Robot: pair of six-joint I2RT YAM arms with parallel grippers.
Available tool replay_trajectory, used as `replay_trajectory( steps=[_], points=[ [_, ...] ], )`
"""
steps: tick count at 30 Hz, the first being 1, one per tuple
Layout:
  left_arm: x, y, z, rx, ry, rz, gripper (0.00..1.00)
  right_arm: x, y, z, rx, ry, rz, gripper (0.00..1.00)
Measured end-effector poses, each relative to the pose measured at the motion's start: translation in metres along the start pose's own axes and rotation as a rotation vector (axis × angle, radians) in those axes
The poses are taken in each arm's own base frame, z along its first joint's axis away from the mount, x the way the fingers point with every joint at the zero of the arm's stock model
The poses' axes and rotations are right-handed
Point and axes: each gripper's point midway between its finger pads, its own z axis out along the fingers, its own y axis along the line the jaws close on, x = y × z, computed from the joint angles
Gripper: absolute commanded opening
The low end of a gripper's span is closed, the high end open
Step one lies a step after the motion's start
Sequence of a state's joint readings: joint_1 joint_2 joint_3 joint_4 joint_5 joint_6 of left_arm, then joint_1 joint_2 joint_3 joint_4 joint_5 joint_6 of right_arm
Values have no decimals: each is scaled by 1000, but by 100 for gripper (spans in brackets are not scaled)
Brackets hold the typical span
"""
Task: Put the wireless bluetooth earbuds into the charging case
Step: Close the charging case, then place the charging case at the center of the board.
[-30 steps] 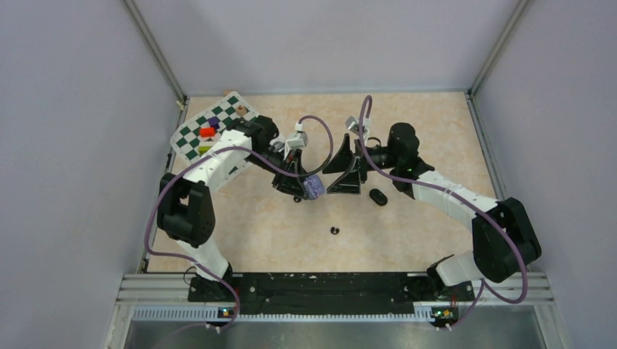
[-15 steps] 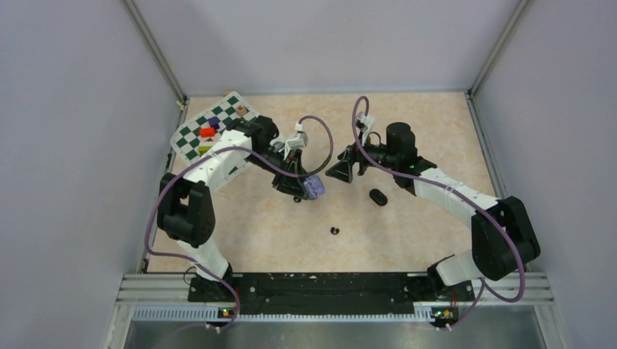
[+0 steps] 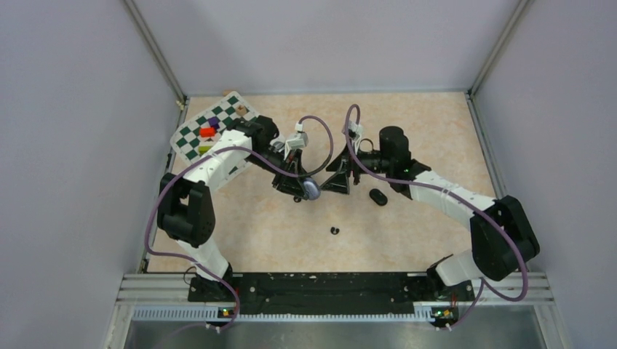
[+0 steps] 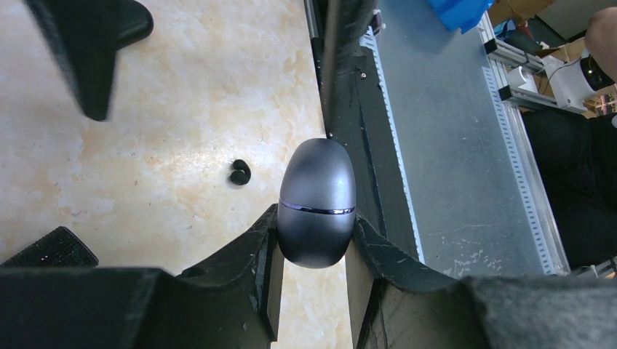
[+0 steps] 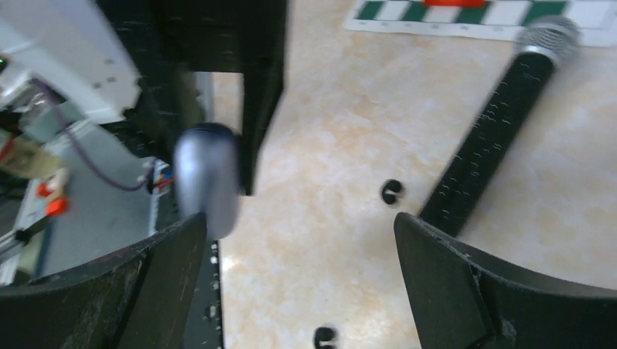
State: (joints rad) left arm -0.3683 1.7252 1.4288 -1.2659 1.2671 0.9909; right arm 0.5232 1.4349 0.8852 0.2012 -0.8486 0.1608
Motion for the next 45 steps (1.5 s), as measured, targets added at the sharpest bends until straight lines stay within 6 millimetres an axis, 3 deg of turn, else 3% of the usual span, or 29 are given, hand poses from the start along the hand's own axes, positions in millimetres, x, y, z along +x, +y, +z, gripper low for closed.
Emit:
replay_trajectory(
  steps=[5, 8, 19, 22, 24, 26, 31, 34, 38, 45],
  points=[
    [0, 0, 0, -1, 0, 1, 0, -16, 54, -10, -242, -84, 32, 99],
    [0, 0, 0, 0, 0, 1, 0, -30, 75, -19, -324, -118, -5, 99],
    [0, 0, 0, -1, 0, 1, 0, -34, 76, -25, -343, -126, -40, 99],
    [-1, 2, 0, -5, -1, -6, 0, -34, 52, -20, -198, -123, -83, 99],
    [-3, 6, 0, -18, -3, -19, 0, -46, 21, -20, -8, -145, -136, 99],
    [-4, 12, 0, -39, 0, -34, 0, -63, -15, -32, 212, -182, -188, 99],
    [-3, 31, -1, -111, 33, -82, 0, -88, -99, -106, 667, -269, -181, 99],
    [4, 48, -4, -182, 74, -117, 0, -88, -132, -150, 807, -317, -98, 99],
    [13, 76, -9, -298, 126, -167, 0, -78, -151, -174, 876, -336, -2, 99],
    [-4, 147, -7, -433, 81, -300, 0, -68, -156, -173, 875, -325, 57, 99]
  ],
)
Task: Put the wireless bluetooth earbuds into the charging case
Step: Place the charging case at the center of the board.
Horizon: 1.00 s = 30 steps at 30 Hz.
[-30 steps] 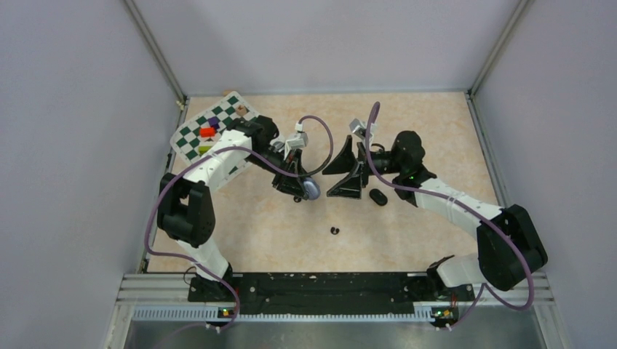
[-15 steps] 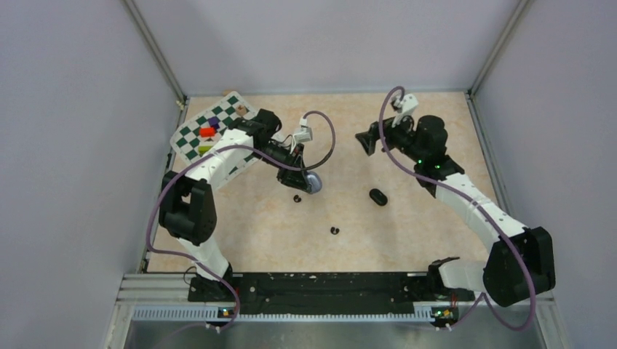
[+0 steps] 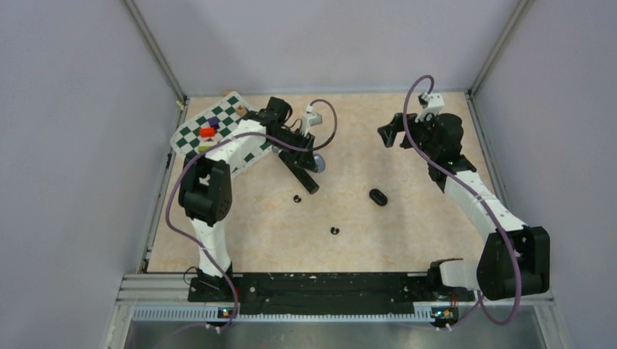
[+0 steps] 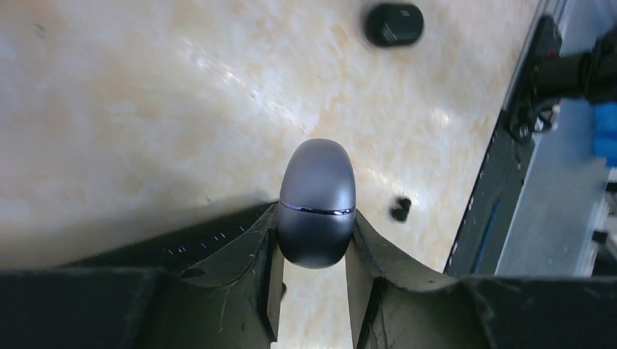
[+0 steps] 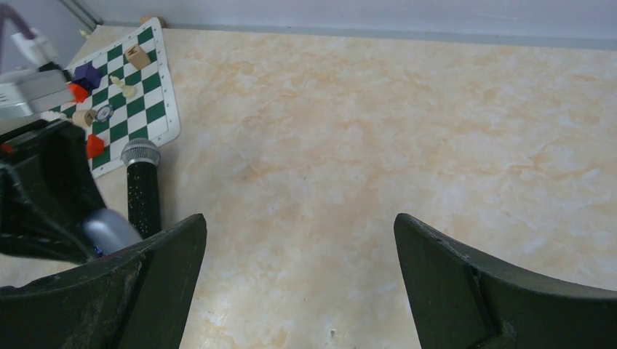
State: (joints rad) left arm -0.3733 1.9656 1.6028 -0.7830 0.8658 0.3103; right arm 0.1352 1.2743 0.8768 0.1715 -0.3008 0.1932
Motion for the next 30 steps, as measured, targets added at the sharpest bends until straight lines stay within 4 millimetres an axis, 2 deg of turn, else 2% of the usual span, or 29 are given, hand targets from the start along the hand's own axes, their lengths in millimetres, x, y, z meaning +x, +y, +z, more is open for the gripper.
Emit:
replay_trajectory(
  steps=[4, 8, 12, 16, 21, 25, 30],
  points=[
    [-22, 29, 24, -22, -57, -162, 0, 0, -1, 0, 3, -2, 3, 99],
    [-30, 48, 48, -17, -105, -349, 0, -1, -4, -1, 10, -7, 11, 99],
    [-40, 55, 60, -12, -168, -477, 11, 0, -5, -1, 10, -6, 16, 99],
    [-58, 56, 66, -6, -228, -526, 12, 2, -4, 0, 3, 0, 24, 99],
    [-56, 71, 87, -64, -220, -595, 12, 2, -4, 0, 0, 1, 25, 99],
    [-39, 83, 109, -114, -178, -674, 13, 2, -3, 0, -3, 1, 33, 99],
    [-47, 83, 117, -105, -177, -706, 34, 2, -4, 0, -3, 2, 42, 99]
  ],
)
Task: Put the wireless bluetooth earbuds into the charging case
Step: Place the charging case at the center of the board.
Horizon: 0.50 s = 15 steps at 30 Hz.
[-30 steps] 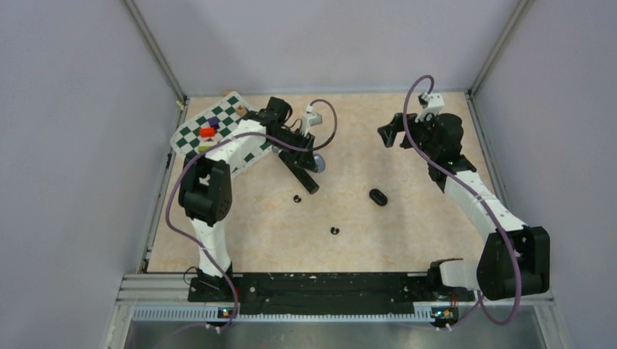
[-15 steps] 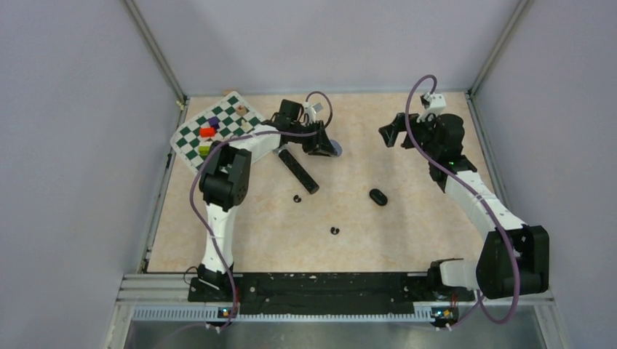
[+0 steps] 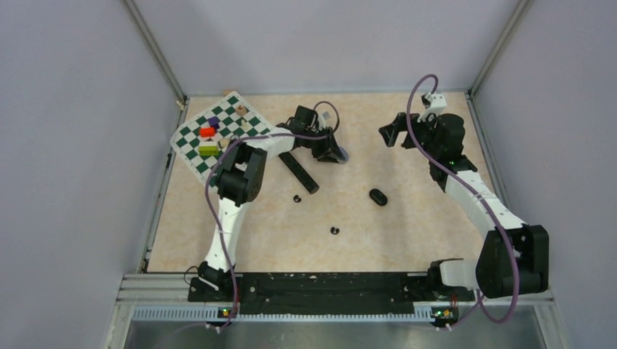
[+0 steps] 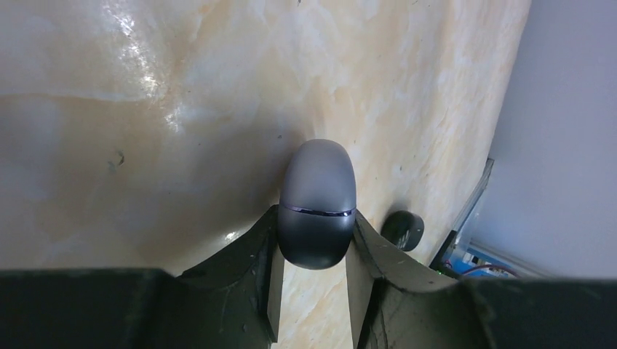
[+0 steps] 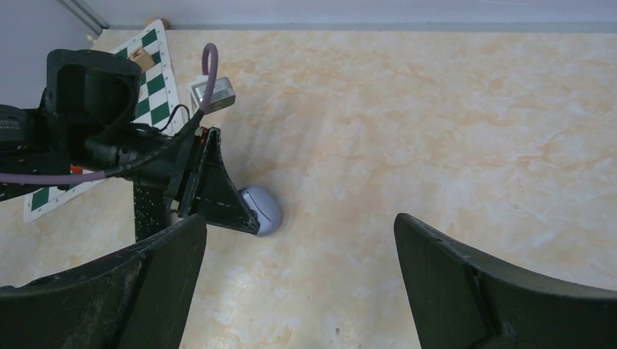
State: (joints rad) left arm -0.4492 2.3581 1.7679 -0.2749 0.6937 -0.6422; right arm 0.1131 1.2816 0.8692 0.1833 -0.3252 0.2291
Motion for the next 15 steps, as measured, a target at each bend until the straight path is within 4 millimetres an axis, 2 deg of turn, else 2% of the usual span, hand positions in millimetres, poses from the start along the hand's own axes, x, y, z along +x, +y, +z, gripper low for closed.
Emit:
replay_trajectory(
  steps=[1, 3, 7, 11, 14, 15],
  points=[
    [-1, -1, 1, 1, 1, -5, 39, 1, 0, 0, -1, 3, 2, 99],
    [0, -1, 4, 7, 9, -19, 57, 3, 0, 1, -2, 9, 5, 99],
    [0, -9, 4, 33, 22, -40, 73, 6, 0, 3, -8, 17, 10, 99],
    [-2, -15, 2, 38, 25, -30, 80, 8, 1, 2, -17, 28, 12, 99],
    [-1, -17, 1, 42, 33, -27, 98, 10, 1, 2, -25, 35, 13, 99],
    [-1, -18, 0, 49, 37, -25, 99, 10, 2, 2, -28, 38, 12, 99]
  ],
)
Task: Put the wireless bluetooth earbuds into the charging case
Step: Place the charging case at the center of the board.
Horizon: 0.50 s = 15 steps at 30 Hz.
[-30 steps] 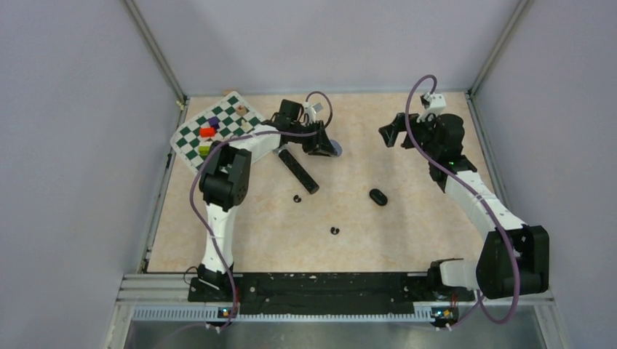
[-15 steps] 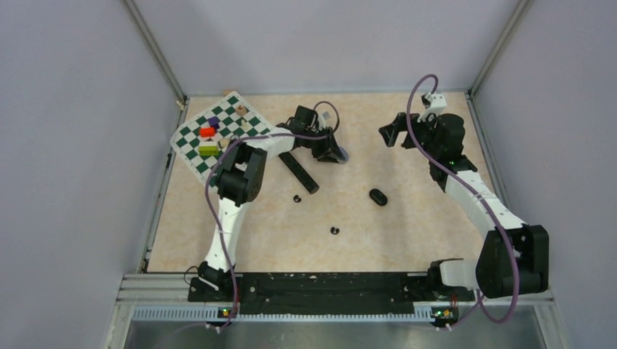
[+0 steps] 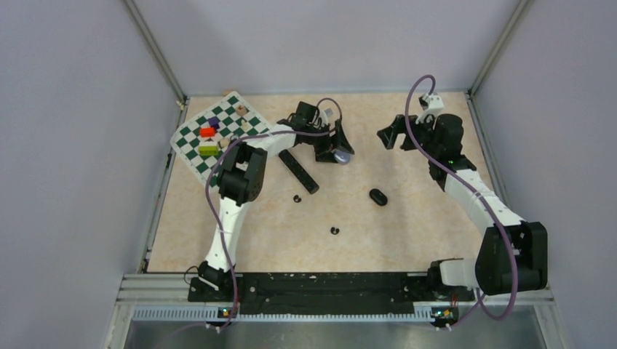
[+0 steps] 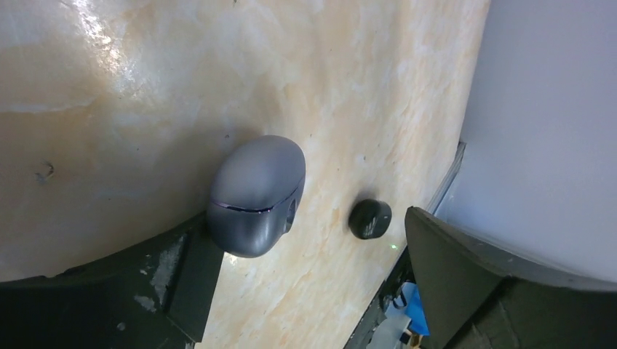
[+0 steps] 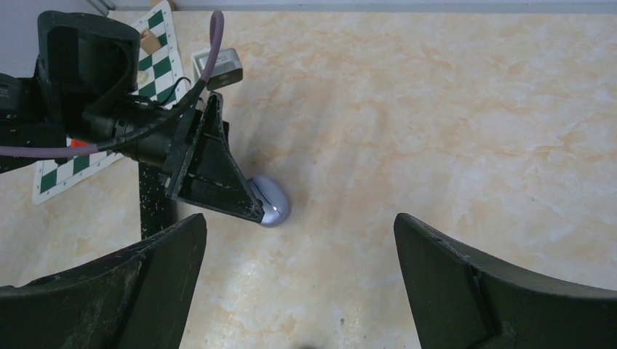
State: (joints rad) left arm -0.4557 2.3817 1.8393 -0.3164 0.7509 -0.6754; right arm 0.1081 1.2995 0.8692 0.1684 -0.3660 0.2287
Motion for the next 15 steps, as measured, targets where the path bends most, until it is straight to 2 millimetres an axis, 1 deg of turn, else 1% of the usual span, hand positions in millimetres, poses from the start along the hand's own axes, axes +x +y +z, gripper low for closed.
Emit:
replay_trajectory(
  steps=[2, 9, 12, 15],
  points=[
    [0, -4, -1, 9, 3, 12, 99, 2, 0, 0, -2, 8, -2, 99],
    [3, -4, -8, -19, 9, 43, 99, 9, -6, -2, 10, 37, -11, 99],
    [2, -8, -16, -30, 3, 56, 99, 10, -9, -3, 19, 42, -17, 99],
    [-3, -20, -30, -27, -18, 91, 99, 9, -11, -5, 23, 41, -30, 99]
  ],
)
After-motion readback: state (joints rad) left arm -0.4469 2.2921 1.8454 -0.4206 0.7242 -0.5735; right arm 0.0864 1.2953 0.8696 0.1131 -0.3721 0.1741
